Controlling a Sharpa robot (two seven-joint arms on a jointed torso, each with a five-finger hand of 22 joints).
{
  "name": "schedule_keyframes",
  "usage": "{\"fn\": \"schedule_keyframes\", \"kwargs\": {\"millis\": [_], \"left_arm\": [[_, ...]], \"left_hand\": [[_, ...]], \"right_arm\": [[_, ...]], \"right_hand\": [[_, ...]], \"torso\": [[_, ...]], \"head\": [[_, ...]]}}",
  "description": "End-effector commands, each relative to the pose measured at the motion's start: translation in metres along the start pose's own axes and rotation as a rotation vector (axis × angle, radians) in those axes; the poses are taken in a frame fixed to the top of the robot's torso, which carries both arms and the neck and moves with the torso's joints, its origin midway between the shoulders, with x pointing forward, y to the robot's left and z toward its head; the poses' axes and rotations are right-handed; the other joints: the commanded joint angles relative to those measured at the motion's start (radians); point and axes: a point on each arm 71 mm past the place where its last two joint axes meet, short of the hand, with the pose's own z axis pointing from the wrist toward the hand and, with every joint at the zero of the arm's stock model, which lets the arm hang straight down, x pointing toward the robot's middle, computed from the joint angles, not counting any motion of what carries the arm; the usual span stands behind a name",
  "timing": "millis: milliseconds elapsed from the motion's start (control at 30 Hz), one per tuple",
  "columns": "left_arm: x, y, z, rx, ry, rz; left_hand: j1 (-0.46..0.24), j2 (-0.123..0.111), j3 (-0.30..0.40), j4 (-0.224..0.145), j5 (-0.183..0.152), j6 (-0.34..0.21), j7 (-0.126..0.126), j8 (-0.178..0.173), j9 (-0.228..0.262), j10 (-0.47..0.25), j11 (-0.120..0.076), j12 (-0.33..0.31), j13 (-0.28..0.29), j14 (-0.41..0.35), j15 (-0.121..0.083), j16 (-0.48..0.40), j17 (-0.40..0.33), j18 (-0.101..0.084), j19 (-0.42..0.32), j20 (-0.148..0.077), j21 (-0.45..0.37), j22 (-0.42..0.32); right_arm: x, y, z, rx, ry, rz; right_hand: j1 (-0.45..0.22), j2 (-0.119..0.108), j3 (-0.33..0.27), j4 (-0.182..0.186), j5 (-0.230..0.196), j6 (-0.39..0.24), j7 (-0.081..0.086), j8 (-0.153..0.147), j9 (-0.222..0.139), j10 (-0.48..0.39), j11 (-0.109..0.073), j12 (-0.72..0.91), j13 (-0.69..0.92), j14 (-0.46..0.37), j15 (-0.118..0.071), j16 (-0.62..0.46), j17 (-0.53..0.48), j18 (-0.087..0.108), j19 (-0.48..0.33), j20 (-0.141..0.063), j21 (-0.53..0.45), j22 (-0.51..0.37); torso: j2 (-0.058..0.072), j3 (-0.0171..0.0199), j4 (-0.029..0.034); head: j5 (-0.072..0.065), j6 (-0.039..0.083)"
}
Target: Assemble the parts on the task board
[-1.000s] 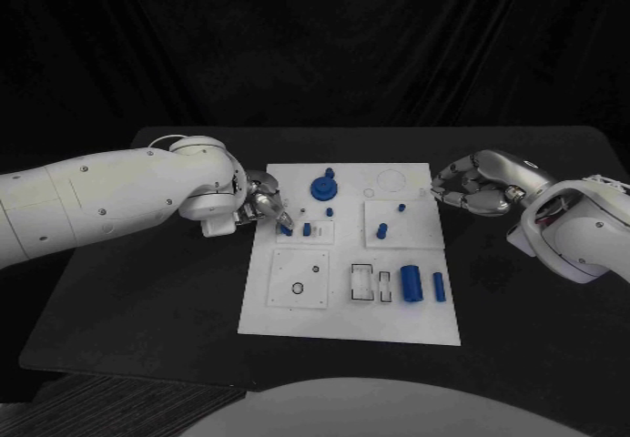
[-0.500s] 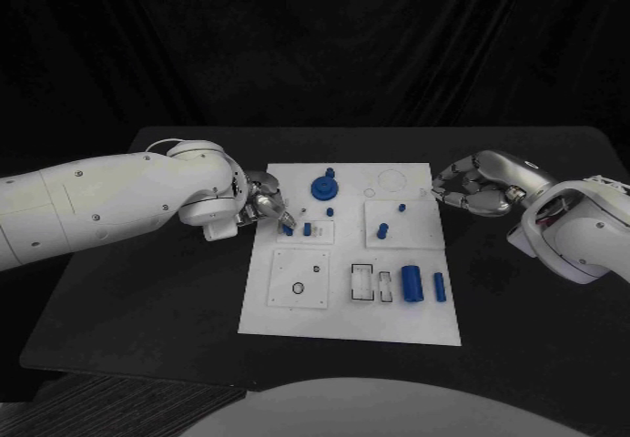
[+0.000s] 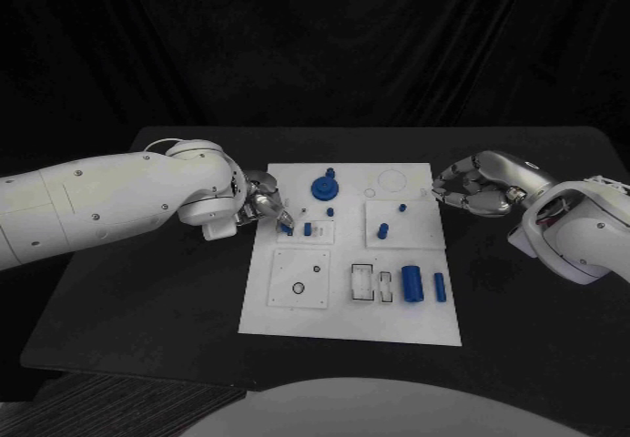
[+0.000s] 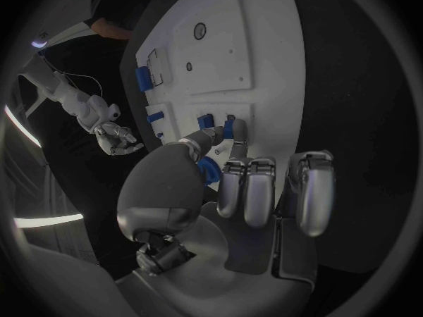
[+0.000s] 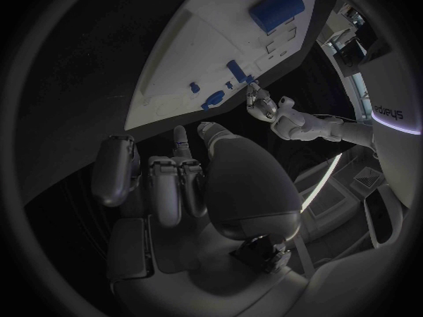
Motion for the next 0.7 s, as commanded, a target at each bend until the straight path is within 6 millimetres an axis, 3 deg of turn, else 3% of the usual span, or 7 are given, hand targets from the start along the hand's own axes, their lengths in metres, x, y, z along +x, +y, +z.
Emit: {"fn": "schedule_keyframes", "kwargs": {"millis": [33,700], "left_arm": [[0.0019,0.0005,0.0004,-0.003,0.019,0.006],[0.002,0.0002,0.0012,-0.001,0.027,0.012]], "left_hand": [[-0.003,0.009,0.044,-0.037,0.006,0.004,-0.004,0.003,0.002,0.106,-0.006,-0.001,0.262,0.102,-0.007,0.003,0.263,0.009,0.046,-0.007,-0.004,0.232],[-0.003,0.009,0.045,-0.038,0.007,0.004,-0.004,0.003,0.002,0.106,-0.006,-0.001,0.262,0.102,-0.007,0.003,0.263,0.01,0.045,-0.007,-0.007,0.231]], "right_arm": [[0.0014,-0.0014,-0.0004,0.016,0.008,0.0],[0.0025,-0.0012,0.0001,0.015,0.008,0.001]], "right_hand": [[0.009,0.001,0.004,0.0,0.006,-0.003,0.002,-0.003,-0.001,0.102,0.001,-0.001,0.258,0.103,-0.002,0.003,0.263,0.012,-0.007,-0.001,-0.003,0.162],[0.011,0.0,0.006,0.0,0.01,-0.003,0.002,-0.003,-0.002,0.102,0.001,-0.001,0.258,0.103,-0.002,0.003,0.263,0.012,-0.007,-0.001,-0.004,0.162]], "torso": [[0.0,0.0,-0.0001],[0.0,0.0004,-0.0006]], "head": [[0.001,0.0],[0.001,0.0]]}}
